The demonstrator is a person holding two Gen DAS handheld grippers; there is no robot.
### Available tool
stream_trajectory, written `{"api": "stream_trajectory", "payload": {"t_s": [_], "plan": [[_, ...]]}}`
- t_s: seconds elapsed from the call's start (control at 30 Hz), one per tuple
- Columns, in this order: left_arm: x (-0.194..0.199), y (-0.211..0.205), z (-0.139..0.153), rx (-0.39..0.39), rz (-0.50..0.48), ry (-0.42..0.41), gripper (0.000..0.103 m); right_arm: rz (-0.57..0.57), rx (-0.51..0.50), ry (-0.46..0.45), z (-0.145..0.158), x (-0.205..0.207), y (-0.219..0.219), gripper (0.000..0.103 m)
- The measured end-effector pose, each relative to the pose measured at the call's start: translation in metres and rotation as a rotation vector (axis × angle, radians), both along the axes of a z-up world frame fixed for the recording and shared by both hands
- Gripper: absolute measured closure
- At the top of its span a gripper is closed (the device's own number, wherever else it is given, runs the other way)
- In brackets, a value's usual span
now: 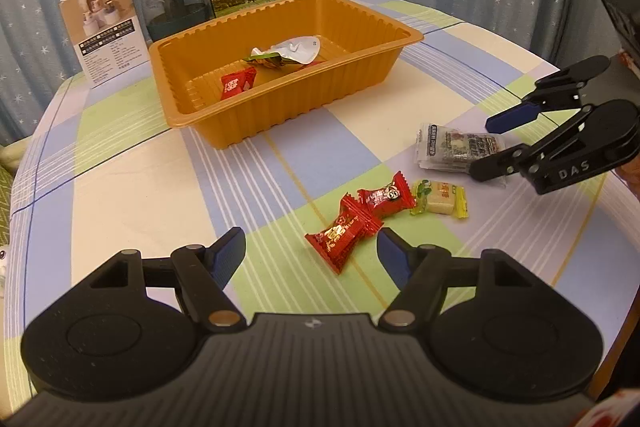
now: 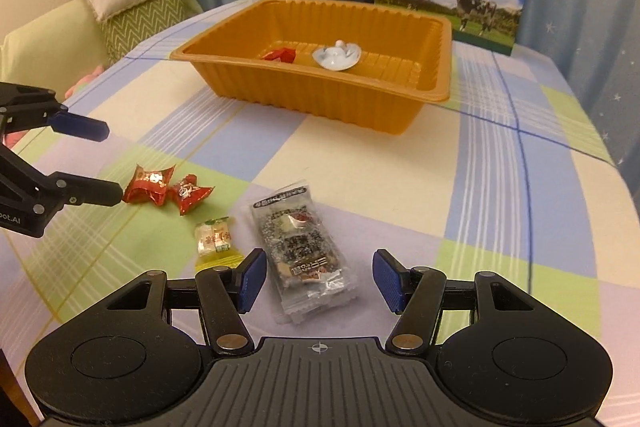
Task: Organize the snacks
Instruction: 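Grasp a red candy with the left tool while the right tool grasps the clear snack packet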
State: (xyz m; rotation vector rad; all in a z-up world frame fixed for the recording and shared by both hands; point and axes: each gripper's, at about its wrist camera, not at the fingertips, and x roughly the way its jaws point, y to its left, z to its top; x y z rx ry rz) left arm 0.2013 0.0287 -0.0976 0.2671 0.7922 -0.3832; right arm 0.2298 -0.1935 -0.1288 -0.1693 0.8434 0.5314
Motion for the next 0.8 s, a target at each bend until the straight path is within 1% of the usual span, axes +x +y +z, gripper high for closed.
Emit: {"api": "stream_trajectory", "payload": {"t_s": [0.07, 0.13, 0.3, 0.37, 0.43, 0.5, 0.53, 0.57, 0.63, 0.7, 0.8], "plan": [[0.003, -0.001, -0.001, 0.005, -0.013, 0.002, 0.033, 0.001, -0.002, 0.009, -0.001, 0.001, 0.002, 0.044], [0.007, -0.004, -0.004, 0.018, -0.031, 0.008, 0.034, -0.009, 0.006, 0.03, -0.002, 0.003, 0.003, 0.053], [0.016, -0.013, -0.012, 0.06, -0.089, 0.025, 0.035, -0.035, 0.033, 0.05, 0.001, 0.002, 0.004, 0.059], [0.018, -0.017, -0.016, 0.077, -0.114, 0.028, 0.04, -0.054, 0.039, 0.053, 0.002, 0.001, 0.003, 0.06], [0.019, -0.02, -0.019, 0.088, -0.136, 0.031, 0.049, -0.066, 0.041, 0.057, 0.002, 0.0, 0.004, 0.06], [0.02, -0.022, -0.021, 0.096, -0.153, 0.035, 0.054, -0.059, 0.045, 0.055, 0.001, 0.0, 0.005, 0.059], [0.02, -0.023, -0.022, 0.099, -0.159, 0.038, 0.059, -0.056, 0.046, 0.055, 0.001, 0.001, 0.006, 0.059], [0.02, -0.024, -0.022, 0.095, -0.164, 0.039, 0.061, -0.055, 0.054, 0.056, 0.001, 0.002, 0.006, 0.059], [0.021, -0.025, -0.022, 0.089, -0.167, 0.045, 0.069, -0.068, 0.08, 0.07, 0.0, 0.006, 0.005, 0.057], [0.02, -0.026, -0.022, 0.087, -0.176, 0.054, 0.077, -0.079, 0.084, 0.064, 0.001, 0.008, 0.005, 0.052], [0.019, -0.026, -0.021, 0.069, -0.167, 0.075, 0.08, -0.065, 0.054, 0.05, 0.0, 0.009, 0.01, 0.05]]}}
